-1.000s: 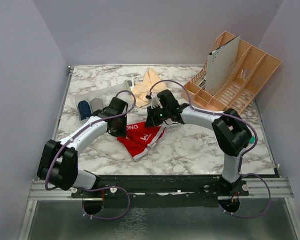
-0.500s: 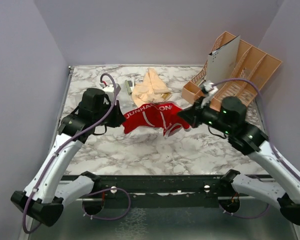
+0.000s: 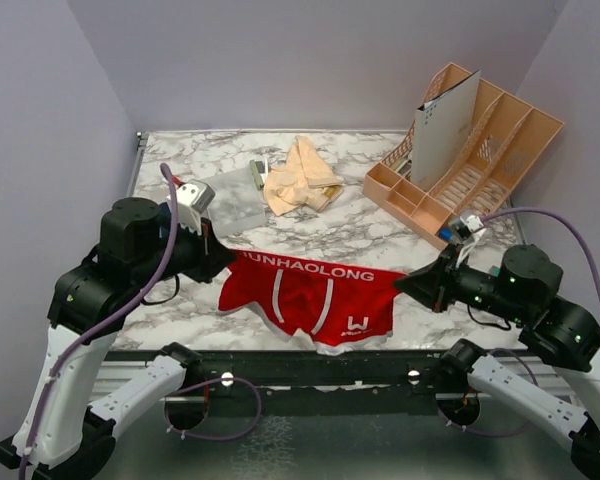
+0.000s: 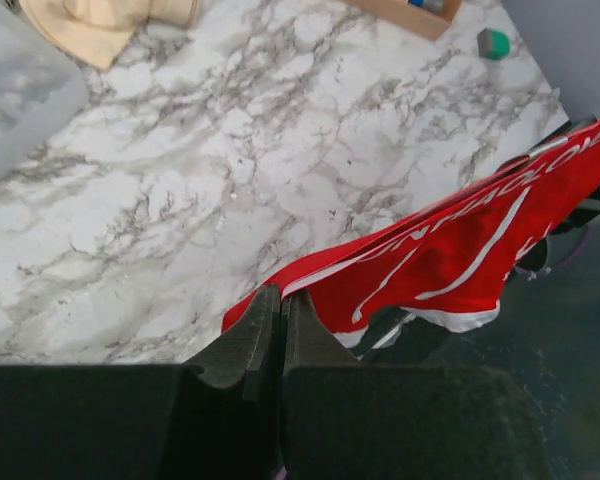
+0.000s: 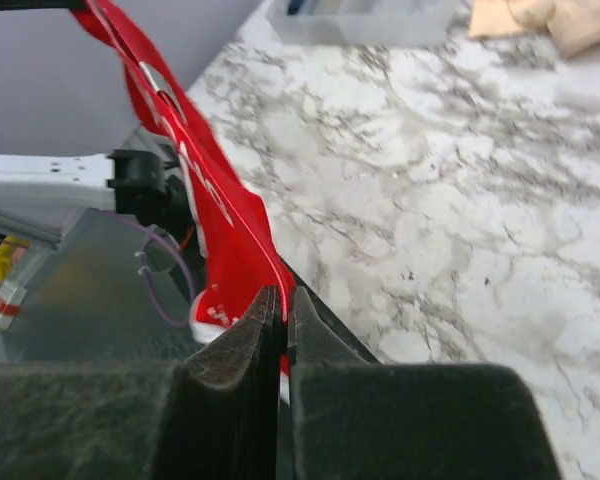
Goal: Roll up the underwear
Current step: Flatten out the underwear at the center of the board.
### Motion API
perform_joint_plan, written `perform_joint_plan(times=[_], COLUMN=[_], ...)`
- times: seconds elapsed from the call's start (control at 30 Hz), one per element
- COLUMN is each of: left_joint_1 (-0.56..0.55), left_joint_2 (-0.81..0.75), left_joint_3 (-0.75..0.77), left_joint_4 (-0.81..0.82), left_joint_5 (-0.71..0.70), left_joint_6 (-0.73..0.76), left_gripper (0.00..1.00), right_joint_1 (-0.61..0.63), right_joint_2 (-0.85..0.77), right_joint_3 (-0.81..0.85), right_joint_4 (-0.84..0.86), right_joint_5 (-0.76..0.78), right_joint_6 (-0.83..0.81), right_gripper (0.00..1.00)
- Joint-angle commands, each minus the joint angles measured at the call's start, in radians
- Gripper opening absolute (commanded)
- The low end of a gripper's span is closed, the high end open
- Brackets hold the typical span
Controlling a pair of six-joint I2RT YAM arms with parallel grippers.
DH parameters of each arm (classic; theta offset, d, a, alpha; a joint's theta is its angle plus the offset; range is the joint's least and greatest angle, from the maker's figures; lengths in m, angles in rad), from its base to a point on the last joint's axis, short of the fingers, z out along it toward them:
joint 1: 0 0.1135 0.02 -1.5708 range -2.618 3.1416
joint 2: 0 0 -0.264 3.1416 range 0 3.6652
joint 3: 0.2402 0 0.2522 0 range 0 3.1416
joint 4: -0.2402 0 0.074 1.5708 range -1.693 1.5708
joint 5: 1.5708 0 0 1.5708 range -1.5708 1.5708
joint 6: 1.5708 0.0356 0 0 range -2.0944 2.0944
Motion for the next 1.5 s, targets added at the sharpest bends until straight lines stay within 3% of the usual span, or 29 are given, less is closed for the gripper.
perform_joint_plan(times=[0.0,0.2,0.4,0.53,0.67,0.73,0.77,0.87,0.93,1.03,1.1,1.23,1.3,1.47], left_joint_1=[0.003,0.002,0.000,0.000,0.003,0.006,0.008,0.012,0.012,0.012,0.011,0.008,0.005,0.000], left_joint_2=[0.090,0.351,0.692,0.790,0.838,0.859,0.865,0.888,0.879,0.797,0.717,0.540,0.482,0.442], left_joint_3=[-0.171,-0.452,-0.464,-0.423,-0.363,-0.323,-0.308,-0.266,-0.257,-0.289,-0.318,-0.462,-0.539,-0.687], left_joint_4=[-0.007,0.334,0.501,0.554,0.542,0.518,0.514,0.481,0.463,0.477,0.497,0.674,0.754,0.889], left_joint_5=[0.035,0.061,-0.070,-0.106,-0.262,-0.359,-0.393,-0.479,-0.504,-0.462,-0.379,-0.049,0.031,0.164], left_joint_6=[-0.055,-0.102,-0.099,-0.085,-0.044,-0.029,-0.022,-0.006,-0.004,-0.020,-0.038,-0.104,-0.166,-0.262], left_gripper=[0.00,0.00,0.00,0.00,0.00,0.07,0.15,0.54,0.66,0.83,0.86,0.86,0.86,0.84], right_joint_1=[0.000,-0.005,-0.064,-0.128,-0.186,-0.200,-0.201,-0.202,-0.201,-0.201,-0.201,-0.200,-0.196,-0.189], right_joint_2=[0.087,0.515,0.915,1.044,1.134,1.184,1.207,1.240,1.213,1.099,0.998,0.877,0.871,0.864], right_joint_3=[-0.106,-0.200,-0.128,-0.032,0.044,0.086,0.118,0.195,0.220,0.176,0.084,-0.157,-0.230,-0.355], right_joint_4=[-0.059,0.154,0.397,0.408,0.385,0.372,0.350,0.288,0.253,0.253,0.316,0.518,0.549,0.581], right_joint_5=[0.159,0.517,0.518,0.501,0.479,0.480,0.505,0.584,0.600,0.452,0.217,-0.205,-0.260,-0.248], right_joint_6=[0.121,0.040,-0.130,-0.192,-0.226,-0.240,-0.241,-0.243,-0.239,-0.211,-0.161,-0.022,0.021,0.051], right_gripper=[0.07,0.07,0.07,0.07,0.13,0.37,0.44,0.48,0.51,0.50,0.48,0.40,0.35,0.35])
